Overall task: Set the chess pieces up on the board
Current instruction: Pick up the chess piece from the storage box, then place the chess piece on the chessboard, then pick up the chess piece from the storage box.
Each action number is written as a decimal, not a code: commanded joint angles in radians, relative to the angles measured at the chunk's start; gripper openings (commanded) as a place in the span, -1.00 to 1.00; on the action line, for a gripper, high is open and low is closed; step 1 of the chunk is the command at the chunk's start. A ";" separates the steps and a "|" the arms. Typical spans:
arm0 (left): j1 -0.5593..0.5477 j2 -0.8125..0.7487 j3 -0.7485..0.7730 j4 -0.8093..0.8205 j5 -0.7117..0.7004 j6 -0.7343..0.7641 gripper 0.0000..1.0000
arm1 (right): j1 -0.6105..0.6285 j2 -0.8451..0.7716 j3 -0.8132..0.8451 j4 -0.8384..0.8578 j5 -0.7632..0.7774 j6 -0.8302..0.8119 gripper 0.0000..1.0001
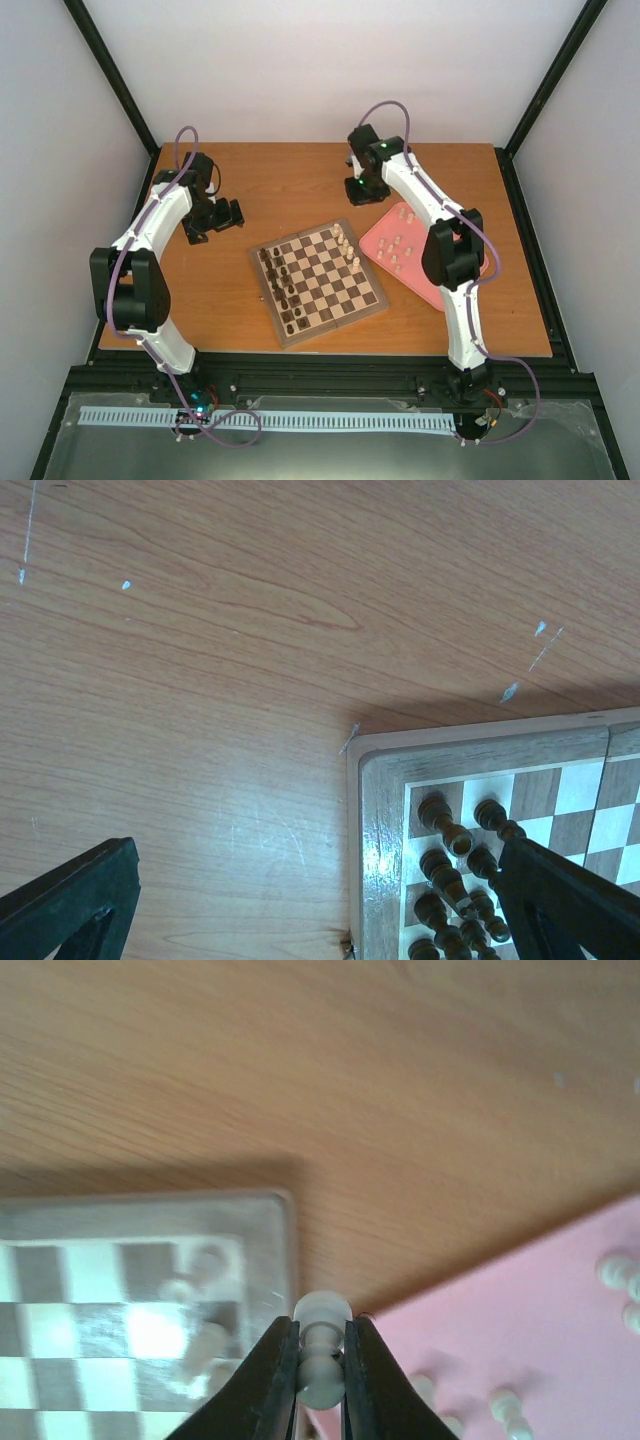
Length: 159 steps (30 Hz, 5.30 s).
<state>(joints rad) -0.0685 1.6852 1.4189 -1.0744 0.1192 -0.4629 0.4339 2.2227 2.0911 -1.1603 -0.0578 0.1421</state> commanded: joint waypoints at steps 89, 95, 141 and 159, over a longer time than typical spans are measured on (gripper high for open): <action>-0.005 -0.111 -0.061 0.008 -0.009 -0.029 0.99 | 0.221 0.113 0.164 -0.008 -0.058 -0.026 -0.39; -0.006 -0.108 -0.061 0.010 -0.003 -0.025 0.99 | 0.220 0.002 0.177 -0.002 0.026 -0.012 -0.08; -0.006 -0.054 -0.024 0.019 0.019 -0.043 1.00 | -0.044 -0.085 -0.415 0.151 0.071 -0.004 -0.29; -0.006 -0.063 -0.024 0.013 0.013 -0.032 0.99 | -0.048 -0.079 -0.394 0.138 0.098 -0.001 -0.76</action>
<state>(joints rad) -0.0689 1.6276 1.3567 -1.0687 0.1345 -0.4942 0.3931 2.1422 1.6699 -1.0164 0.0151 0.1406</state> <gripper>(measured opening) 0.997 0.135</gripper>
